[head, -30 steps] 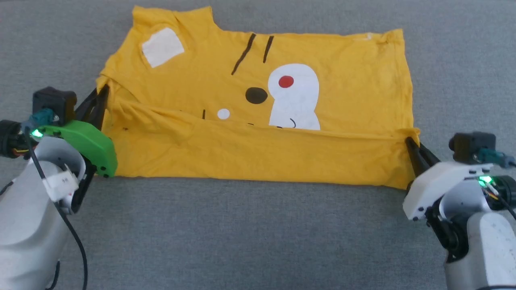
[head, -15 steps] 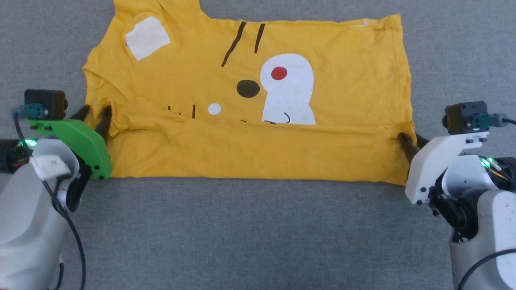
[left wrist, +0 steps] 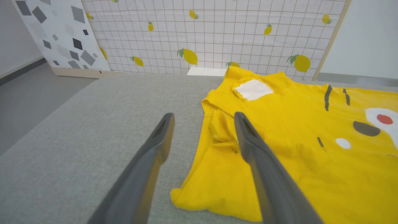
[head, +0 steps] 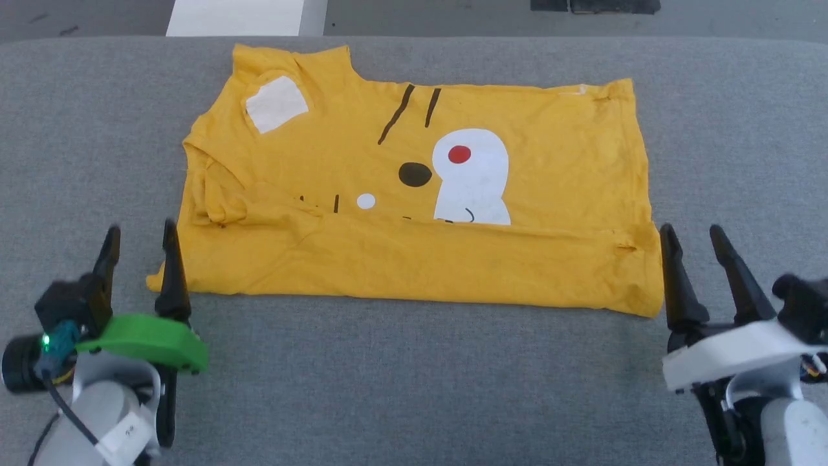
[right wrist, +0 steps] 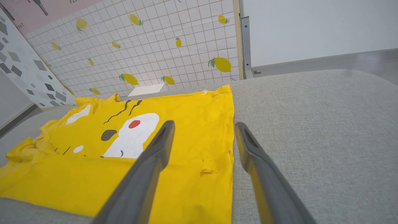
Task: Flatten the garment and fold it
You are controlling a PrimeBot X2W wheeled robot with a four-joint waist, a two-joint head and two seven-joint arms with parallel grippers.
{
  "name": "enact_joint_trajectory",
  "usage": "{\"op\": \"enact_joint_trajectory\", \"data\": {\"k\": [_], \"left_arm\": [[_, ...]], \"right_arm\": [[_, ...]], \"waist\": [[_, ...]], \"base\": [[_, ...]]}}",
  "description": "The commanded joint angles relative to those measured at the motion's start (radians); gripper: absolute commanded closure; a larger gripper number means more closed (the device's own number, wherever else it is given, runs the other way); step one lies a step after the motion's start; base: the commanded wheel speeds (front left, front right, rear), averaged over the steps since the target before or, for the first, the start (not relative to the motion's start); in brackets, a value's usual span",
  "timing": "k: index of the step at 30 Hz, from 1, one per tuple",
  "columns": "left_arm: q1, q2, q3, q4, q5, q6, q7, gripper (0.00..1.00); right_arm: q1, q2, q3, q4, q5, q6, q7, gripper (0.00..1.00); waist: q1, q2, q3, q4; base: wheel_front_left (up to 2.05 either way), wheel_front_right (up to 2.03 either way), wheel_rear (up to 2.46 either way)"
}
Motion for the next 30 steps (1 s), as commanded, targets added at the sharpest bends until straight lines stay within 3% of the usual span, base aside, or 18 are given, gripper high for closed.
{"op": "enact_joint_trajectory", "data": {"k": [1, 3, 4, 9, 18, 19, 20, 27, 30], "left_arm": [[0.035, 0.001, 0.009, -0.001, -0.009, 0.011, 0.001, 0.00], [0.061, 0.008, 0.015, 0.011, -0.029, 0.014, 0.033, 0.00], [0.076, 0.018, 0.025, 0.035, -0.074, 0.015, 0.111, 0.00], [0.056, 0.027, 0.048, 0.077, -0.164, 0.015, 0.256, 0.00], [0.027, 0.041, 0.073, 0.134, -0.287, 0.056, 0.501, 0.00], [0.032, 0.048, 0.062, 0.135, -0.295, 0.056, 0.541, 0.29], [0.038, 0.054, 0.051, 0.131, -0.305, 0.050, 0.579, 1.00], [0.049, 0.065, 0.038, 0.080, -0.303, 0.044, 0.592, 1.00], [0.044, 0.063, 0.029, 0.070, -0.294, 0.034, 0.580, 1.00]], "right_arm": [[0.022, 0.000, 0.009, 0.008, 0.008, -0.001, -0.041, 0.00], [0.039, 0.000, 0.018, 0.013, 0.000, -0.001, -0.082, 0.00], [0.049, 0.000, 0.029, 0.014, -0.005, -0.001, -0.103, 0.00], [0.037, 0.000, 0.044, 0.013, -0.009, -0.001, -0.100, 0.00], [0.023, 0.000, 0.070, 0.028, -0.007, -0.001, -0.073, 0.00], [0.024, 0.000, 0.072, 0.030, -0.008, -0.001, -0.068, 0.00], [0.025, 0.000, 0.073, 0.032, -0.011, -0.001, -0.064, 0.00], [0.007, 0.000, 0.066, 0.028, -0.040, -0.001, -0.044, 0.00], [-0.021, 0.000, 0.061, 0.066, -0.038, -0.001, 0.059, 0.00]], "waist": [[0.0000, 0.0000, -0.012, -0.005], [0.0000, 0.0000, -0.014, -0.013], [0.0000, 0.0000, -0.012, -0.028], [0.0000, 0.0000, 0.003, -0.056], [0.0000, 0.0000, 0.023, -0.102], [0.0000, 0.0000, 0.023, -0.105], [0.0000, 0.0000, 0.023, -0.107], [0.0000, 0.0000, 0.020, -0.094], [0.0000, 0.0000, 0.021, -0.082]], "base": [[0.00, 0.00, 0.00], [0.00, 0.00, 0.00], [0.00, 0.00, 0.00], [0.00, 0.00, 0.00], [0.00, 0.00, 0.00], [0.00, 0.00, 0.00], [0.00, 0.00, 0.00], [0.00, 0.00, 0.00], [0.00, 0.00, 0.00]]}}
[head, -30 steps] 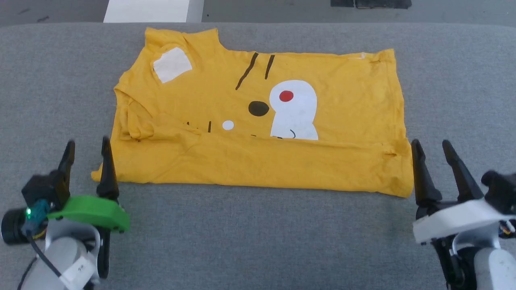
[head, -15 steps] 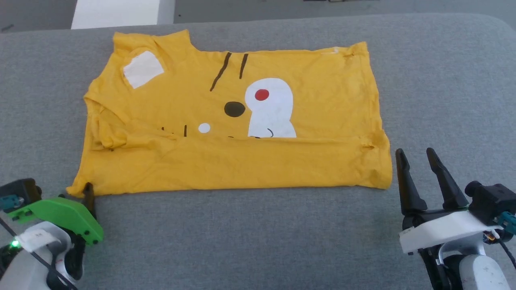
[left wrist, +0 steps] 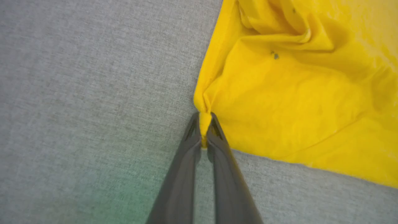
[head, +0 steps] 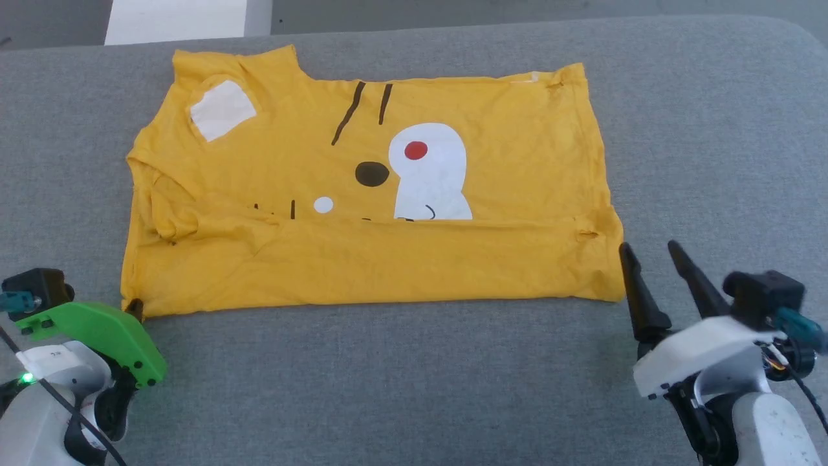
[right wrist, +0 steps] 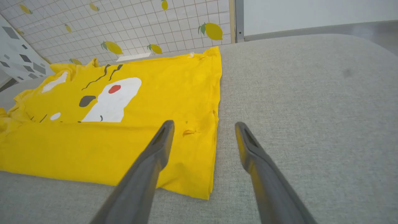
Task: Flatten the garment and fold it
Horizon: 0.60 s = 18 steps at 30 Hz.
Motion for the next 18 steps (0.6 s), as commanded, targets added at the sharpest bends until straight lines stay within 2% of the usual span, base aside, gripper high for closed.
{"op": "enact_joint_trajectory", "data": {"k": [1, 5, 9, 10, 11, 12, 13, 14, 18], "left_arm": [[0.020, -0.019, -0.023, 0.011, 0.002, -0.011, 0.006, 1.00], [0.004, -0.025, -0.039, 0.011, 0.014, -0.025, -0.007, 1.00], [-0.010, -0.034, -0.059, 0.017, 0.027, -0.036, -0.017, 1.00], [-0.018, -0.041, -0.073, 0.022, 0.033, -0.045, -0.021, 1.00], [-0.020, -0.042, -0.075, 0.023, 0.035, -0.046, -0.022, 1.00], [-0.023, -0.043, -0.077, 0.025, 0.036, -0.048, -0.026, 1.00], [-0.025, -0.044, -0.077, 0.026, 0.038, -0.050, -0.031, 1.00], [-0.028, -0.045, -0.078, 0.027, 0.039, -0.051, -0.036, 1.00], [-0.036, -0.047, -0.077, 0.032, 0.055, -0.059, -0.078, 1.00]], "right_arm": [[-0.022, 0.000, -0.002, 0.023, 0.004, -0.001, 0.063, 0.00], [-0.069, 0.000, -0.012, 0.066, 0.017, -0.001, 0.286, 0.00], [-0.093, 0.000, -0.014, 0.075, -0.025, -0.001, 0.510, 0.00], [-0.101, 0.000, -0.024, 0.041, -0.060, -0.001, 0.634, 0.07], [-0.100, 0.000, -0.026, 0.032, -0.064, -0.001, 0.667, 0.27], [-0.098, 0.000, -0.028, 0.020, -0.067, -0.001, 0.704, 0.57], [-0.098, 0.000, -0.030, 0.009, -0.070, -0.001, 0.727, 0.72], [-0.098, 0.000, -0.034, -0.005, -0.074, -0.001, 0.747, 1.00], [-0.102, 0.000, -0.048, -0.045, -0.075, -0.001, 0.746, 1.00]], "waist": [[0.0000, -0.0001, 0.001, 0.009], [0.0000, -0.0001, 0.007, 0.027], [0.0000, -0.0001, 0.016, 0.039], [0.0000, -0.0001, 0.023, 0.047], [0.0000, -0.0001, 0.025, 0.049], [0.0000, -0.0001, 0.027, 0.051], [0.0000, -0.0001, 0.028, 0.052], [0.0000, -0.0001, 0.030, 0.054], [0.0000, -0.0001, 0.028, 0.058]], "base": [[0.00, 0.00, 0.00], [0.00, 0.00, 0.00], [0.00, 0.00, 0.00], [0.00, 0.00, 0.00], [0.00, 0.00, 0.00], [0.00, 0.00, 0.00], [0.00, 0.00, 0.00], [0.00, 0.00, 0.00], [0.00, 0.00, 0.00]]}}
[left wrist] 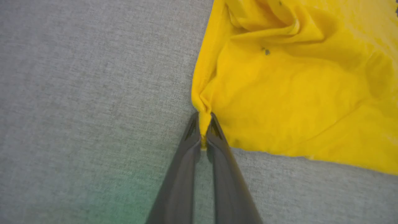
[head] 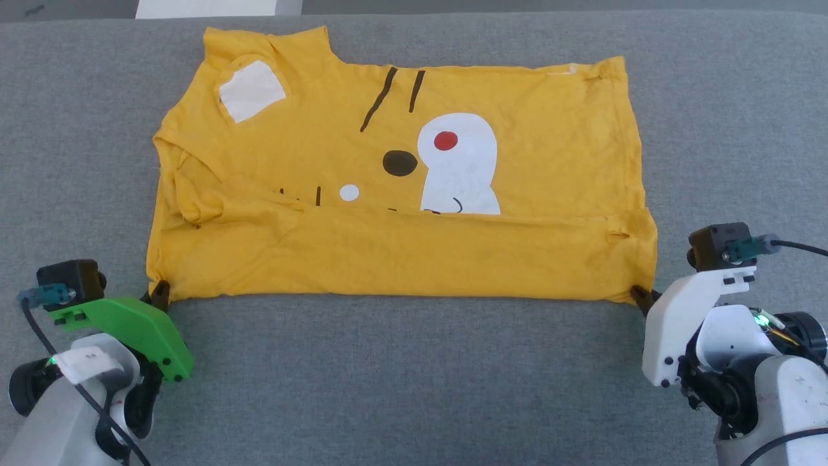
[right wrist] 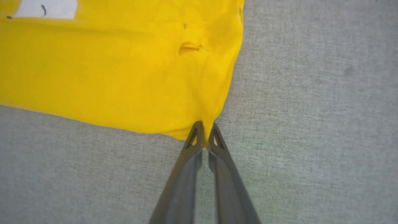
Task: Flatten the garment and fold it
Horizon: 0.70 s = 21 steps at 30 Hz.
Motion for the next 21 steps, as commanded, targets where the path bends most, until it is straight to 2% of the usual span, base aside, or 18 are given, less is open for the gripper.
{"op": "enact_joint_trajectory", "data": {"k": [1, 6, 11, 15, 17, 21], "left_arm": [[0.000, -0.018, -0.015, 0.019, 0.013, -0.007, -0.013, 1.00], [0.006, -0.011, -0.001, 0.040, 0.060, -0.001, -0.128, 1.00], [0.102, 0.005, 0.011, -0.028, 0.086, 0.039, -0.186, 1.00], [0.194, 0.021, 0.019, -0.097, 0.085, 0.084, -0.173, 1.00], [0.273, 0.048, 0.012, -0.160, 0.085, 0.112, -0.131, 1.00], [0.330, 0.055, 0.008, -0.198, 0.069, 0.121, -0.108, 1.00]], "right_arm": [[-0.008, 0.001, 0.000, -0.009, 0.002, -0.001, -0.020, 1.00], [0.011, 0.001, 0.013, -0.026, 0.026, -0.001, -0.132, 1.00], [0.094, 0.001, -0.005, -0.082, 0.050, -0.001, -0.233, 1.00], [0.193, 0.001, -0.039, -0.139, 0.061, -0.001, -0.210, 1.00], [0.292, 0.001, -0.064, -0.199, 0.073, -0.001, -0.140, 1.00], [0.373, 0.001, -0.083, -0.223, 0.093, -0.001, -0.083, 1.00]], "waist": [[0.0000, -0.0001, -0.007, 0.001], [0.0000, -0.0001, -0.054, 0.000], [0.0000, -0.0001, -0.130, 0.008], [0.0000, -0.0001, -0.171, 0.017], [0.0000, -0.0001, -0.184, 0.024], [0.0000, -0.0001, -0.183, 0.028]], "base": [[0.00, 0.00, 0.00], [0.00, 0.00, 0.00], [0.00, 0.00, 0.00], [0.00, 0.00, 0.00], [0.00, 0.00, 0.00], [0.00, 0.00, 0.00]]}}
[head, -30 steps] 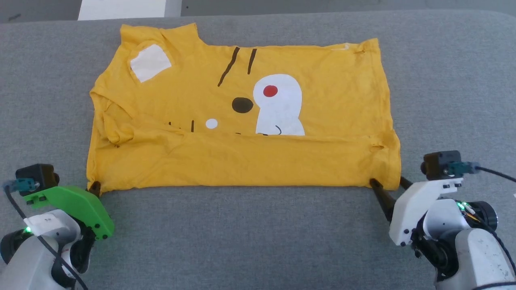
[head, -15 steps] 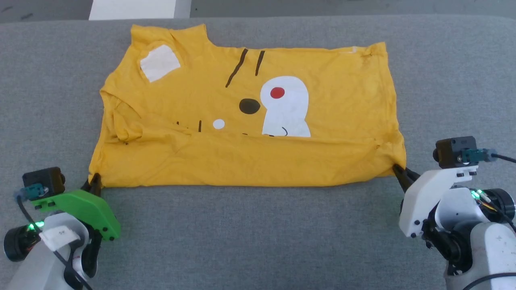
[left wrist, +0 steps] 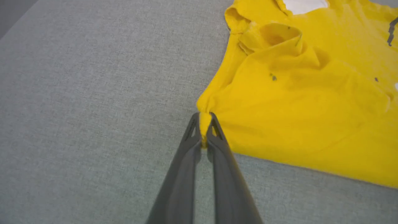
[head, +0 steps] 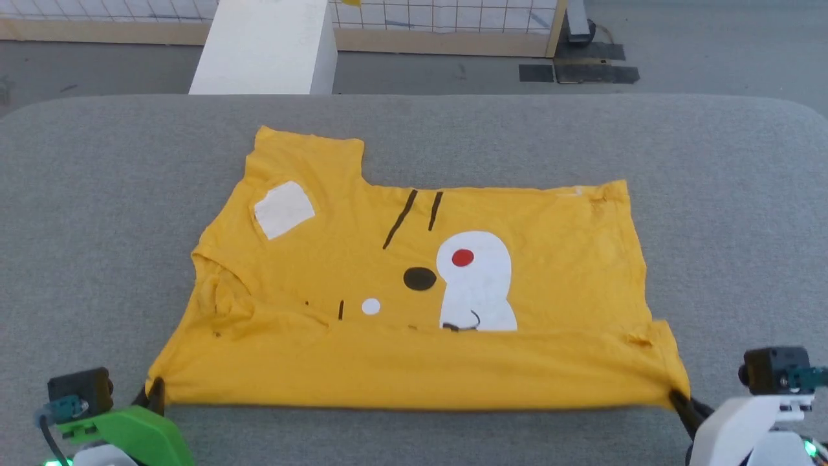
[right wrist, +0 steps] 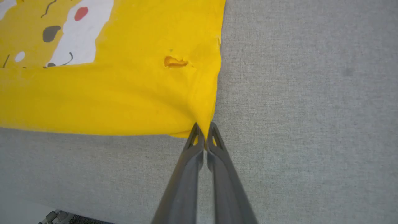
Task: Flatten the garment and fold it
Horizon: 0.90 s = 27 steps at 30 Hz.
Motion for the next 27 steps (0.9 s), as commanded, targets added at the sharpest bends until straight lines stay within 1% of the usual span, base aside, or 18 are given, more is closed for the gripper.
{"op": "enact_joint_trajectory", "data": {"k": [1, 3, 6, 11, 12, 13, 14, 15, 16, 18, 22, 27], "left_arm": [[0.026, 0.011, 0.000, -0.002, -0.008, 0.008, 0.010, 1.00], [0.040, 0.011, -0.010, 0.003, -0.009, 0.005, 0.016, 1.00], [0.039, 0.004, -0.029, 0.023, -0.010, -0.016, 0.015, 1.00], [0.006, -0.033, -0.059, 0.085, -0.020, -0.057, 0.003, 1.00], [0.001, -0.038, -0.064, 0.096, -0.022, -0.063, 0.003, 0.91], [-0.004, -0.043, -0.071, 0.106, -0.025, -0.071, 0.006, 0.40], [-0.007, -0.046, -0.073, 0.113, -0.027, -0.075, 0.007, 0.00], [-0.011, -0.050, -0.074, 0.119, -0.031, -0.078, 0.007, 0.00], [-0.013, -0.052, -0.074, 0.123, -0.034, -0.082, 0.006, 0.00], [-0.020, -0.049, -0.069, 0.122, -0.029, -0.086, -0.011, 0.00], [-0.049, -0.020, -0.061, 0.095, 0.002, -0.101, -0.054, 0.00], [-0.151, 0.032, -0.042, 0.045, 0.071, -0.137, -0.141, 0.00]], "right_arm": [[0.022, -0.001, -0.008, 0.000, 0.003, -0.002, 0.009, 1.00], [0.037, -0.001, -0.007, 0.022, 0.007, -0.002, 0.009, 1.00], [0.037, -0.001, 0.007, 0.077, 0.009, -0.002, -0.011, 1.00], [0.015, -0.001, 0.025, 0.180, 0.006, -0.002, -0.056, 1.00], [0.011, -0.001, 0.028, 0.191, 0.006, -0.002, -0.063, 1.00], [0.007, -0.001, 0.029, 0.202, 0.012, -0.002, -0.074, 1.00], [0.004, -0.001, 0.031, 0.208, 0.017, -0.002, -0.084, 0.70], [0.002, -0.001, 0.033, 0.212, 0.021, -0.002, -0.096, 0.33], [0.001, -0.001, 0.036, 0.212, 0.023, -0.002, -0.105, 0.00], [-0.002, -0.001, 0.034, 0.207, 0.037, -0.002, -0.141, 0.00], [-0.011, -0.001, 0.054, 0.172, 0.045, -0.002, -0.238, 0.00], [-0.057, -0.001, 0.081, 0.107, 0.022, -0.002, -0.435, 0.00]], "waist": [[0.0000, 0.0000, 0.002, 0.003], [0.0000, 0.0000, 0.007, 0.003], [0.0000, 0.0000, 0.016, 0.002], [0.0000, 0.0000, 0.029, -0.003], [0.0000, 0.0000, 0.030, -0.004], [0.0000, 0.0000, 0.030, -0.005], [0.0000, 0.0000, 0.029, -0.006], [0.0000, 0.0000, 0.027, -0.007], [0.0000, 0.0000, 0.025, -0.009], [0.0000, 0.0000, 0.019, -0.012], [0.0000, 0.0000, 0.014, -0.020], [0.0000, 0.0000, 0.040, -0.034]], "base": [[0.00, 0.00, 0.00], [0.00, 0.00, 0.00], [0.00, 0.00, 0.00], [0.00, 0.00, 0.00], [0.00, 0.00, 0.00], [0.00, 0.00, 0.00], [0.00, 0.00, 0.00], [0.00, 0.00, 0.00], [0.00, 0.00, 0.00], [0.00, 0.00, 0.00], [0.00, 0.00, 0.00], [0.00, 0.00, 0.00]]}}
